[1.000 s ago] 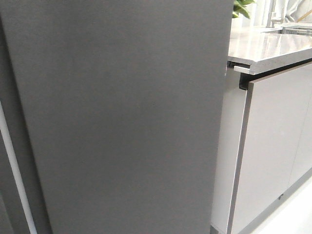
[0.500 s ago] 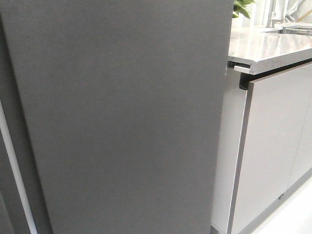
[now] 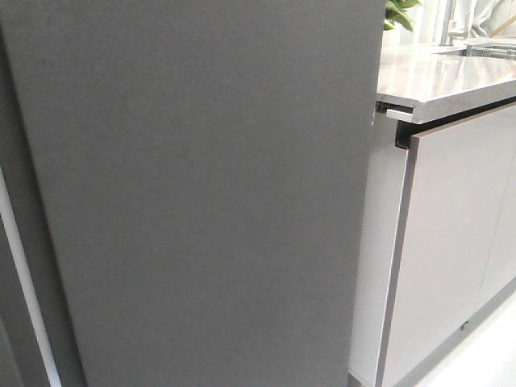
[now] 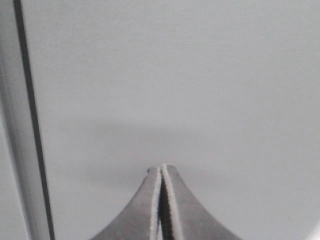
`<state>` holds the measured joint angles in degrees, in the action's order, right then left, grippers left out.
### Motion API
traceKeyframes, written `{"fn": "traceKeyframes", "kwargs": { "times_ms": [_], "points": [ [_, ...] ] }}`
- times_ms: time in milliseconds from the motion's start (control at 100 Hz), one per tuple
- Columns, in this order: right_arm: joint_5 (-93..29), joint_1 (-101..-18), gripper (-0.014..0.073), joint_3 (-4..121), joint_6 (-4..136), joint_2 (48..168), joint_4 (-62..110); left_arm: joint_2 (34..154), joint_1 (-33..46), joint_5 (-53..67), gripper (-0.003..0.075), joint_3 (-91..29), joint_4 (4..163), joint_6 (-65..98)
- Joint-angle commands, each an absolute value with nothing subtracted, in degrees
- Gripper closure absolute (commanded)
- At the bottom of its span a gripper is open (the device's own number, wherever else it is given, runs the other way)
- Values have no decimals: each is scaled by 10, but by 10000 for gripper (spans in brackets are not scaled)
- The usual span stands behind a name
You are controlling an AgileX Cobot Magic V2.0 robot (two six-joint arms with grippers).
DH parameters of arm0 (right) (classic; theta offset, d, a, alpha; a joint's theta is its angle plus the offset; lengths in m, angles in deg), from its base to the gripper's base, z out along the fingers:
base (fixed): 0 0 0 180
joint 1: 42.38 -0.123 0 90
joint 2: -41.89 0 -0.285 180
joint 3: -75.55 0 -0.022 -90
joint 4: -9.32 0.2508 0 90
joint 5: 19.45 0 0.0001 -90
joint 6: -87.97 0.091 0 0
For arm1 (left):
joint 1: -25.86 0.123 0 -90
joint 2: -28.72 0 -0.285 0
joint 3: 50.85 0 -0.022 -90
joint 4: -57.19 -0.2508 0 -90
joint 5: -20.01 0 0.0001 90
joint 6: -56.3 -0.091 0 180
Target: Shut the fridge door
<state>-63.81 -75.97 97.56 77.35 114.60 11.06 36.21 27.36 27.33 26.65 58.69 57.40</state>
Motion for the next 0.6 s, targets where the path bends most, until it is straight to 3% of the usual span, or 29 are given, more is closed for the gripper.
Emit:
{"fn": "traceKeyframes", "kwargs": {
  "times_ms": [0,590],
  "points": [
    [-600,-757,638,925,805,1076,76,356,273,315,740,287,589,576],
    [-593,-757,638,604,870,752,34,356,273,315,740,287,589,576]
  ]
}}
